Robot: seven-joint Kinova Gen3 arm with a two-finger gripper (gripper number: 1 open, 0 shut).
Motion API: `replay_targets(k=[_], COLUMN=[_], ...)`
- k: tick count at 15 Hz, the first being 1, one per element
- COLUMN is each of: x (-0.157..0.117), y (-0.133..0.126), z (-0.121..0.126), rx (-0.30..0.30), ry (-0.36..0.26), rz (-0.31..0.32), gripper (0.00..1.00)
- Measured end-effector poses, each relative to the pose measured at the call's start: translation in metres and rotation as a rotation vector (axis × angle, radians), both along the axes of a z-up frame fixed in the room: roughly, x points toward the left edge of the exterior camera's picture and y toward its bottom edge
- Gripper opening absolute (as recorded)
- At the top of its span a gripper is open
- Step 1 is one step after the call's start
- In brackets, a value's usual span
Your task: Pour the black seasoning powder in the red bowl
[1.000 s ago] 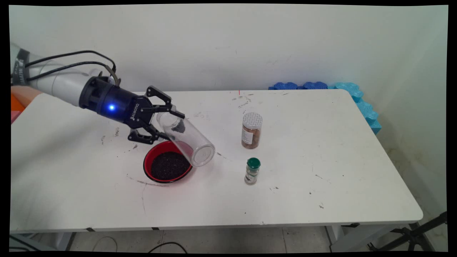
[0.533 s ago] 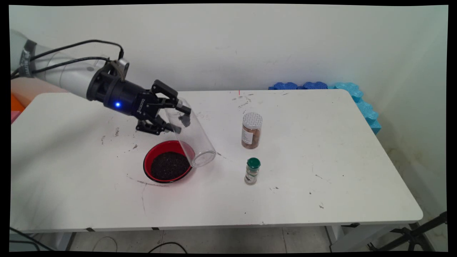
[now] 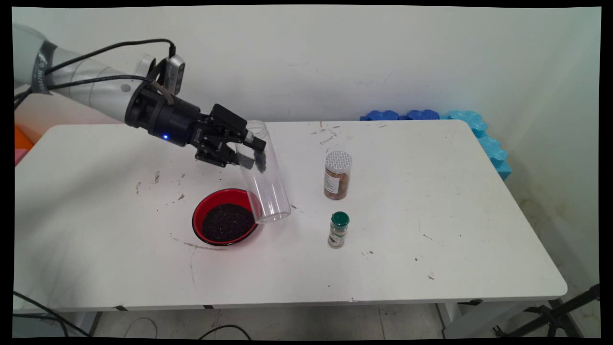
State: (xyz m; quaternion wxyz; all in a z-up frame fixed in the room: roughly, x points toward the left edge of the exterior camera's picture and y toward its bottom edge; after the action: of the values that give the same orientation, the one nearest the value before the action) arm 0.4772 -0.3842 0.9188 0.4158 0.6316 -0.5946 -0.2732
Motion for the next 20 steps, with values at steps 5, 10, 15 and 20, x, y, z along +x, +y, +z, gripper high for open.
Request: replay_targets(k=[5, 10, 15, 20], x=[-0.009, -0.016, -0.025, -0.033], y=[-0.008, -0.015, -0.018, -0.018], z=[0.008, 0.011, 0.013, 0.009], rx=[-0.210, -0.417, -0.647, -0.832], ry=[-0.058, -0.128, -0.205, -0.263], rz=[-0.143, -0.257, -0.402, -0.531], gripper=[0.00, 0.00, 0.00, 0.00])
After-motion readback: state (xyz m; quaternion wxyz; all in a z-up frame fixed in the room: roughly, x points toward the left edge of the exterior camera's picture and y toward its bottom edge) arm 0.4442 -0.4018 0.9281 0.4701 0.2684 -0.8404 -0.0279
